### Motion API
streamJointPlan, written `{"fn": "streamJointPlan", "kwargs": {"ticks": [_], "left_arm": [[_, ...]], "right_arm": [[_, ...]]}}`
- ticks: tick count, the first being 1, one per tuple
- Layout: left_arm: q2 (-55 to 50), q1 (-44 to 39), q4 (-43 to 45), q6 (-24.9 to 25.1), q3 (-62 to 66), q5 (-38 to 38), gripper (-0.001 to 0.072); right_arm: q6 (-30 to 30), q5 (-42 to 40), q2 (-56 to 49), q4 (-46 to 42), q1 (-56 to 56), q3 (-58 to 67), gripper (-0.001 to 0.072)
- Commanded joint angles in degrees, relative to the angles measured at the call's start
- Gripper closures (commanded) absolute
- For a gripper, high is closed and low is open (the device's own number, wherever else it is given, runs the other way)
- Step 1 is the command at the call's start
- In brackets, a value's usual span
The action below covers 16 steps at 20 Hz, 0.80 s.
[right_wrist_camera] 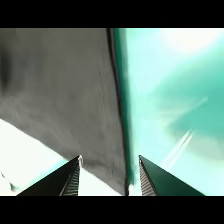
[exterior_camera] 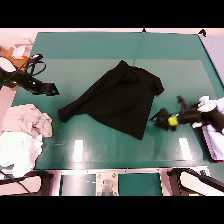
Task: Fold the shirts.
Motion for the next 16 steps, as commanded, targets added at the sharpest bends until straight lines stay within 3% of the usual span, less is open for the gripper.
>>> {"fn": "streamJointPlan", "kwargs": {"ticks": [1,3,4,6,8,11,12,16], "left_arm": [[0.04,-0.13,-2.93,1.6,0.2,-1.29,0.0056],[0.07,-0.13,-4.5,1.57,0.2,-1.7,0.0056],[0.15,-0.13,-4.85,1.57,0.2,-1.88,0.0057],[0.22,-0.13,-5.73,1.6,0.2,-2.12,0.0056],[0.22,-0.13,-6.1,2.34,0.2,-3.74,0.0056],[0.22,-0.15,-10.32,4.92,0.17,-8.2,0.0058],[0.22,-0.94,-11.04,5.07,0.2,-9.11,0.0101],[0.2,-11.82,-7.82,5.16,0.11,-8.17,0.012]], "right_arm": [[-2.56,-10.19,1.16,9.73,10.29,-9.31,0.0283],[-2.6,-15.19,-0.17,13.62,16.65,-9.14,0.0296],[-3.13,-17.09,-0.92,15.06,19.02,-8.48,0.0397],[-5.92,-17.16,-1.36,14.36,19.74,-6.47,0.0701],[-5.14,-15.17,-1.27,9.46,15.54,-3.65,0.0699],[0.68,-12.59,-0.57,-2.21,2.67,0.61,0.0699],[1.77,-12.15,-0.57,-5.33,-1.44,1.55,0.0699],[0.48,-11.93,-0.57,-7.58,-12.09,2.12,0.0699]]}}
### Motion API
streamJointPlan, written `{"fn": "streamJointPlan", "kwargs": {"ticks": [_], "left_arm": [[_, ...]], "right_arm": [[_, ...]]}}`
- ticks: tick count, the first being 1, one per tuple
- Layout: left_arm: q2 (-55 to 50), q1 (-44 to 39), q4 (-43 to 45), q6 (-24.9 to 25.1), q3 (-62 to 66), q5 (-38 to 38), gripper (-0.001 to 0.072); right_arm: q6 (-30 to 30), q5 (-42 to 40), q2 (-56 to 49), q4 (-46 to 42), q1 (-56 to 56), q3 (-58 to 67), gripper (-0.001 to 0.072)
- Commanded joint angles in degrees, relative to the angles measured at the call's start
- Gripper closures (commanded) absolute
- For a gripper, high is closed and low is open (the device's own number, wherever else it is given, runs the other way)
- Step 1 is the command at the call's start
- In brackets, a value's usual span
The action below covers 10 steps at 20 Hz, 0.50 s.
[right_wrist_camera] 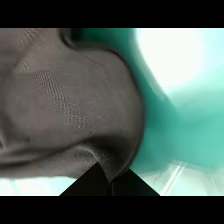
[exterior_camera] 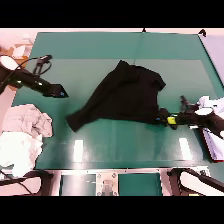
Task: Fold the shirts.
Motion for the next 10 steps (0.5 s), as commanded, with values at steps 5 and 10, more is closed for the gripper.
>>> {"fn": "streamJointPlan", "kwargs": {"ticks": [5,10], "left_arm": [[0.02,-24.57,8.81,-6.51,-0.15,-2.38,0.0163],[-0.22,-39.21,28.3,-20.02,-8.2,5.18,0.0167]], "right_arm": [[-2.19,0.66,0.04,-3.78,-6.99,0.98,0.0699],[-3.61,0.52,0.04,-3.76,-6.99,0.98,0.0699]]}}
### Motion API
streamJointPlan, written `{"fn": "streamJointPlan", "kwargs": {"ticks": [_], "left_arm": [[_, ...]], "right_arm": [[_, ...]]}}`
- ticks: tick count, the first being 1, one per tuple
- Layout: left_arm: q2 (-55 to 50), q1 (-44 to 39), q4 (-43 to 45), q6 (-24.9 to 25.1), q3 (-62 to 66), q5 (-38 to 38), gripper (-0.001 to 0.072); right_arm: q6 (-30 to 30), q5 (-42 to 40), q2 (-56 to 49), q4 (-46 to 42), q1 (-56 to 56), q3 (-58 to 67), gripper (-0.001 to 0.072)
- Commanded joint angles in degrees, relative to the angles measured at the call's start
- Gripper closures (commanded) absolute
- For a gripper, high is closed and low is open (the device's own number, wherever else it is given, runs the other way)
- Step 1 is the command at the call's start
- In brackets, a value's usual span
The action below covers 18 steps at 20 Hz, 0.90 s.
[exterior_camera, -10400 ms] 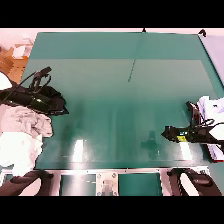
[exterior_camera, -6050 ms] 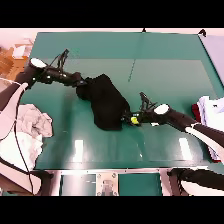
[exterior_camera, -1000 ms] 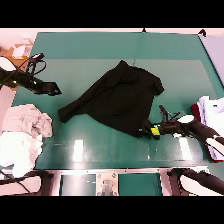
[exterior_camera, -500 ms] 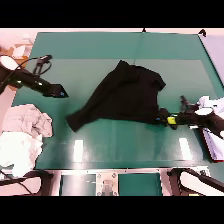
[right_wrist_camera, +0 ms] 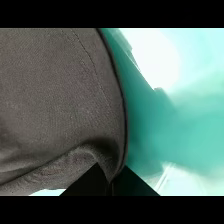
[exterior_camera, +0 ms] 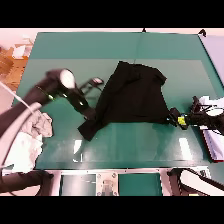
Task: Fold the shirts.
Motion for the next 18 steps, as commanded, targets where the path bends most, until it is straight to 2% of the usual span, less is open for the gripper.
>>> {"fn": "streamJointPlan", "kwargs": {"ticks": [1,5,7,8,11,15,16,18], "left_arm": [[-0.09,-8.44,12.57,-11.37,-6.16,6.19,0.0167],[-0.61,-9.4,12.46,-18.12,-10.78,14.43,0.0186],[-0.74,-9.4,12.55,-18.53,-10.78,15.47,0.0635],[-0.74,-9.4,12.39,-18.53,-10.78,15.47,0.0686],[-0.59,-8.2,13.29,-17.94,-8.15,11.3,0.0687],[3.26,0.55,11.65,-14.14,5.79,5.38,0.0687],[5.16,3.65,9.09,-13.49,10.49,4.79,0.0687],[9.09,10.95,-2.21,-10.1,21.35,4.17,0.0687]], "right_arm": [[-1.73,-0.09,0.02,-0.24,-0.15,0.04,0.0699],[-1.77,-0.09,0.02,-0.22,-0.13,0.04,0.0699],[-1.75,0.15,0.02,-0.22,-0.15,0.07,0.0699],[-1.75,0.24,0.04,-0.2,-0.15,0.07,0.0699],[-1.73,3.54,0.13,0.26,-0.15,2.64,0.07],[-1.68,16.11,3.67,6.47,-0.2,17.03,0.07],[-1.64,18.88,5.22,9.55,-0.2,22.18,0.07],[-1.03,22.77,8.07,16.55,-0.22,35.28,0.07]]}}
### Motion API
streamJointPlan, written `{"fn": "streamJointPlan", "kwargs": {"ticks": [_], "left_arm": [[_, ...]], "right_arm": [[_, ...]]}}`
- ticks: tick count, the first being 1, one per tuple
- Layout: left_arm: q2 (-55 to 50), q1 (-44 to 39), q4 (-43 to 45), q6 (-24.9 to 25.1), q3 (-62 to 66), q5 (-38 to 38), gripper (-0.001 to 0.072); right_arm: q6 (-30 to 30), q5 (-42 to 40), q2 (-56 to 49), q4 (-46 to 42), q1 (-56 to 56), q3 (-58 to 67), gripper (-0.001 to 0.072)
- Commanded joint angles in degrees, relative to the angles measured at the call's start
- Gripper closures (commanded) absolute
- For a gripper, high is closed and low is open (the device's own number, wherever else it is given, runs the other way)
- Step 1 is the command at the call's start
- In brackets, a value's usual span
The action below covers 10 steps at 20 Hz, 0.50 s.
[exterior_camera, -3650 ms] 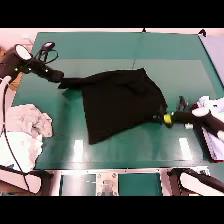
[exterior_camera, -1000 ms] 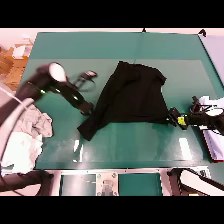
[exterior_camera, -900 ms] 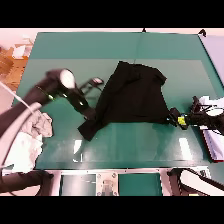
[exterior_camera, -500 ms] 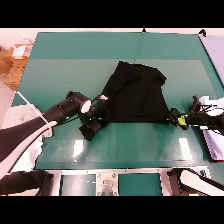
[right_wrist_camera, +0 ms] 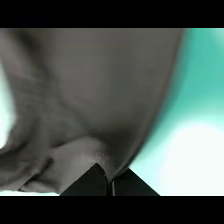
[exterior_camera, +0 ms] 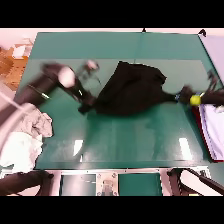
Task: Fold the shirts.
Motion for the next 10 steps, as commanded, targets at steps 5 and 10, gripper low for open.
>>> {"fn": "streamJointPlan", "kwargs": {"ticks": [5,10], "left_arm": [[7.58,23.76,-37.7,4.17,41.53,0.68,0.0686],[16.52,28.41,-40.06,1.38,42.49,20.5,0.0686]], "right_arm": [[6.27,4.15,5.01,13.25,-0.44,53.07,0.07],[9.4,-5.86,7.45,12.22,-0.44,68.67,0.07]]}}
